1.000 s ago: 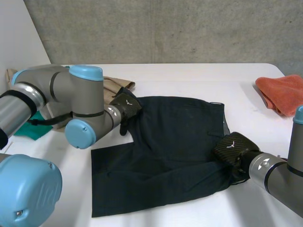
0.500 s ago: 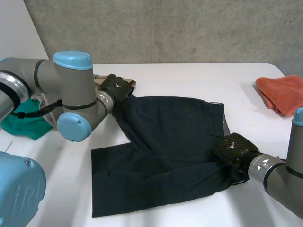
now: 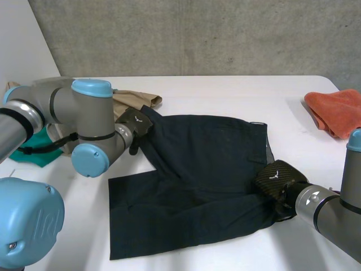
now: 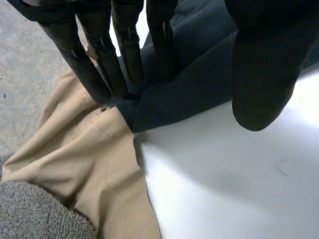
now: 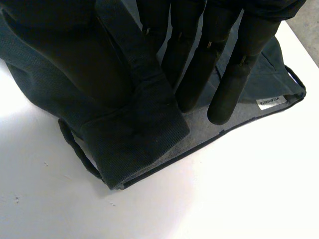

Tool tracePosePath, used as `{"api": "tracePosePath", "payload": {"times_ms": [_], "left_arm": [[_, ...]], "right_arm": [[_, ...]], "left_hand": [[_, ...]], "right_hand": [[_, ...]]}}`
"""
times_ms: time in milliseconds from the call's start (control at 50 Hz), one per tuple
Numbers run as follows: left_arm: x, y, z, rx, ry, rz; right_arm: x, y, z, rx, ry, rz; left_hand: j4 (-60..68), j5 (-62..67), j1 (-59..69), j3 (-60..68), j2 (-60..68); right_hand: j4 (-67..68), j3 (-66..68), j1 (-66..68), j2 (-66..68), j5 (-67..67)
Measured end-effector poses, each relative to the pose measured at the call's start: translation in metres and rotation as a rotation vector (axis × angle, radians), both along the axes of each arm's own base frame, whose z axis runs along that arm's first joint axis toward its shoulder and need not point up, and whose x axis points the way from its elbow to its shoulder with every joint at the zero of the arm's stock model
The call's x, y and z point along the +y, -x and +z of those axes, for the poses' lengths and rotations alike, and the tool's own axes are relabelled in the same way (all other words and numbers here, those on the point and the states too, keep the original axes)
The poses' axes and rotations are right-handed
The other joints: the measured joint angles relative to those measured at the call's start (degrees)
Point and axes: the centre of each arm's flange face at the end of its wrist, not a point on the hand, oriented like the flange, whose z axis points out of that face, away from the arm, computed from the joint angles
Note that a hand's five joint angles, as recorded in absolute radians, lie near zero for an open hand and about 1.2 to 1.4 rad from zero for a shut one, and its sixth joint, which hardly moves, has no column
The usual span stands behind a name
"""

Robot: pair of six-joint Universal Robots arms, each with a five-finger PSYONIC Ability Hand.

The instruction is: Fold the laundry.

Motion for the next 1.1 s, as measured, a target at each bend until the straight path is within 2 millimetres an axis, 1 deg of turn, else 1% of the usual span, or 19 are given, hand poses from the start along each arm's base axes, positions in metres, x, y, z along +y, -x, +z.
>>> {"api": "tracePosePath", "payload": {"times_ms": [80,260,340,460,620,640,660,680,700,740,780,840,920,960,980,1000,1040,1060,1100], "left_arm": [[-0.001,-0.002,0.002,-0.003,0.006,0.005],[0.005,-0.001,0.024,0.048,0.027,0.013],[0.006,0.001,0.027,0.068,0.033,0.009],[0.004,0.002,0.017,0.065,0.03,0.003],[-0.002,0.002,-0.008,0.027,0.012,-0.011],[-0.003,0.002,-0.009,0.025,0.011,-0.012],[-0.003,0.003,-0.012,0.022,0.011,-0.017],[-0.004,0.003,-0.013,0.02,0.01,-0.019],[-0.004,0.004,-0.014,0.018,0.01,-0.022],[-0.004,0.004,-0.014,0.013,0.014,-0.021],[-0.005,0.004,-0.012,0.009,0.018,-0.014],[-0.009,-0.001,0.0,0.004,0.05,0.042],[-0.017,-0.015,0.031,0.029,0.121,0.161],[-0.02,-0.024,0.055,0.073,0.162,0.218],[-0.018,-0.028,0.069,0.109,0.174,0.229],[-0.016,-0.03,0.076,0.134,0.177,0.226],[-0.015,-0.031,0.081,0.148,0.176,0.221],[-0.007,-0.033,0.091,0.187,0.16,0.191],[-0.002,-0.034,0.092,0.199,0.141,0.168]], "right_arm": [[0.0,0.0,0.0,0.0,-0.001,-0.001],[0.0,0.0,-0.001,0.0,0.0,0.0],[0.0,-0.001,-0.001,0.0,0.0,0.003],[0.0,-0.001,-0.002,0.001,-0.001,0.003],[-0.001,0.0,-0.003,0.001,-0.002,0.0],[-0.001,0.0,-0.003,0.001,-0.002,-0.001],[-0.001,0.0,-0.003,0.001,-0.002,-0.001],[-0.001,0.0,-0.003,0.001,-0.002,-0.001],[-0.001,0.0,-0.003,0.001,-0.002,-0.001],[-0.002,0.0,-0.003,0.001,-0.002,-0.002],[-0.002,0.0,-0.003,0.001,-0.002,-0.002],[-0.002,0.001,-0.002,0.001,-0.001,-0.004],[-0.003,0.001,-0.001,-0.001,0.002,-0.006],[-0.003,0.001,-0.001,-0.001,0.004,-0.006],[-0.003,0.001,-0.001,-0.001,0.005,-0.006],[-0.003,0.001,-0.001,-0.001,0.005,-0.006],[-0.003,0.001,-0.001,-0.001,0.005,-0.006],[-0.003,0.001,-0.001,-0.001,0.005,-0.006],[-0.003,0.001,-0.001,-0.001,0.004,-0.005]], "left_hand": [[-1.12,-1.19,-1.22,-1.3,-1.1],[-2.43,-2.41,-1.92,-2.17,-2.04],[-2.43,-2.41,-1.92,-2.17,-2.04],[-2.43,-2.41,-1.92,-2.17,-2.04],[-1.66,-1.38,-1.46,-1.8,-1.45],[0.97,1.32,0.92,0.09,0.95],[10.84,11.11,12.01,9.67,10.46],[10.84,11.11,12.01,9.67,10.46],[19.69,19.75,21.8,19.48,20.42],[33.27,32.84,34.08,31.66,33.03],[35.97,34.74,34.34,34.03,35.88],[36.87,34.85,34.33,34.82,36.66],[36.93,34.85,34.33,35.24,36.66],[36.98,34.85,34.33,35.35,36.66],[36.99,34.85,34.33,35.35,36.66],[37.01,34.85,34.33,35.35,36.67],[37.03,34.85,34.33,35.35,36.67],[37.14,34.85,34.33,35.35,36.67],[37.16,34.85,34.33,35.35,36.67]], "right_hand": [[0.0,0.0,0.0,0.0,0.0],[0.0,0.0,0.0,0.0,0.0],[0.0,0.0,0.0,0.0,0.0],[0.0,0.0,0.0,0.0,0.16],[0.0,0.0,0.0,0.0,0.16],[0.0,0.0,0.0,0.0,0.16],[0.0,0.0,0.0,0.0,0.16],[0.0,0.0,0.0,0.0,0.16],[0.0,0.0,0.0,0.0,0.16],[0.0,0.0,0.0,0.0,0.16],[0.0,0.0,0.0,0.0,0.07],[0.0,0.0,0.0,0.0,0.08],[0.0,0.0,0.0,0.0,0.08],[0.0,0.0,0.0,0.0,0.16],[0.0,0.0,0.0,0.0,0.16],[0.0,0.0,0.0,0.0,0.16],[0.0,0.0,0.0,0.0,0.16],[0.0,0.0,0.0,0.0,0.16],[0.0,0.0,0.0,0.0,0.16]]}}
